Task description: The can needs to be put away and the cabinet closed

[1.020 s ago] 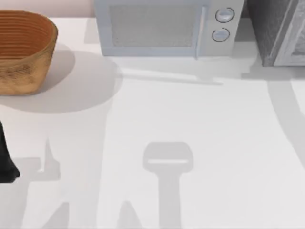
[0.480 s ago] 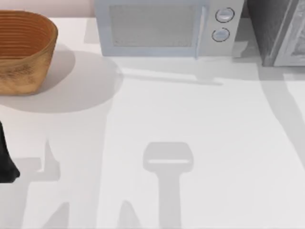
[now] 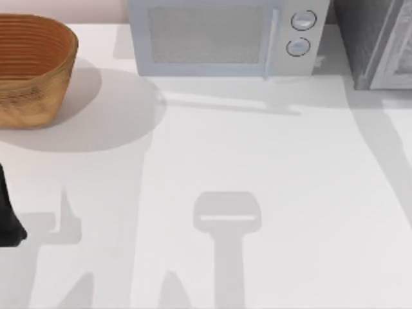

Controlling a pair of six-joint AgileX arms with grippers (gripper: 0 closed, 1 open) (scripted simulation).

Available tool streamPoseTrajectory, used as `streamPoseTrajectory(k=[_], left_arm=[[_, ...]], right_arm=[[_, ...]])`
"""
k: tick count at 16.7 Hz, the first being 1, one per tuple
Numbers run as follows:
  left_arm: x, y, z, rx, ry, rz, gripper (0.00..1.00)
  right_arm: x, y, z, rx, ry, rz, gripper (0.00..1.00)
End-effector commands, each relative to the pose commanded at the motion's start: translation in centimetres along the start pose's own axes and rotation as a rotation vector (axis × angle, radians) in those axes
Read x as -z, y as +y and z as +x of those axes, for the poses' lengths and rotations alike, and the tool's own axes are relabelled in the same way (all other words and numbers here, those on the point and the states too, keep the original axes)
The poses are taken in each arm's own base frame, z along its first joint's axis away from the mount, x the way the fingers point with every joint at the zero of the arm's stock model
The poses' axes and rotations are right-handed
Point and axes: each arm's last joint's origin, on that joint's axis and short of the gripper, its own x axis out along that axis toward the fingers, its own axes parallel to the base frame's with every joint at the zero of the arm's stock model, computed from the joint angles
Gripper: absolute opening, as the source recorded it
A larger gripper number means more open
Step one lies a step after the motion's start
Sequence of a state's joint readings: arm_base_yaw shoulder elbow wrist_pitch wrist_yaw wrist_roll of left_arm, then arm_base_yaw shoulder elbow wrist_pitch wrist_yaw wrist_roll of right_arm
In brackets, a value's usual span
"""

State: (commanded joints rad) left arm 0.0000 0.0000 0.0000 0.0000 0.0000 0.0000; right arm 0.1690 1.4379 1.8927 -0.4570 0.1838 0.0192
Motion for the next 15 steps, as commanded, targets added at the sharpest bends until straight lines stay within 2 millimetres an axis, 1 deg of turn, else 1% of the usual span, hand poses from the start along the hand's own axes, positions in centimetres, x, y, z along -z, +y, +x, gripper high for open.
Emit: streamPoseTrajectory(k=[4,7,11,13,15], left_arm=[[0.0,0.0,0.0,0.0,0.0,0.0,1.0],[0.0,0.0,0.0,0.0,0.0,0.0,1.0],[0.0,0.0,0.0,0.0,0.0,0.0,1.0],[0.0,0.0,0.0,0.0,0.0,0.0,1.0],[0.0,0.0,0.0,0.0,0.0,0.0,1.0]], right_arm=[[-1.4,0.2,3.6,0.0,0.0,-0.001,0.0],[-1.8,0.2,6.7,0.0,0.0,-0.001,0.0],[-1.5,0.0,10.2,0.0,0.0,0.0,0.0],[-1.2,-0.2,11.5,0.0,0.0,0.0,0.0],[-0.8,-0.3,12.3,0.0,0.0,0.0,0.0]])
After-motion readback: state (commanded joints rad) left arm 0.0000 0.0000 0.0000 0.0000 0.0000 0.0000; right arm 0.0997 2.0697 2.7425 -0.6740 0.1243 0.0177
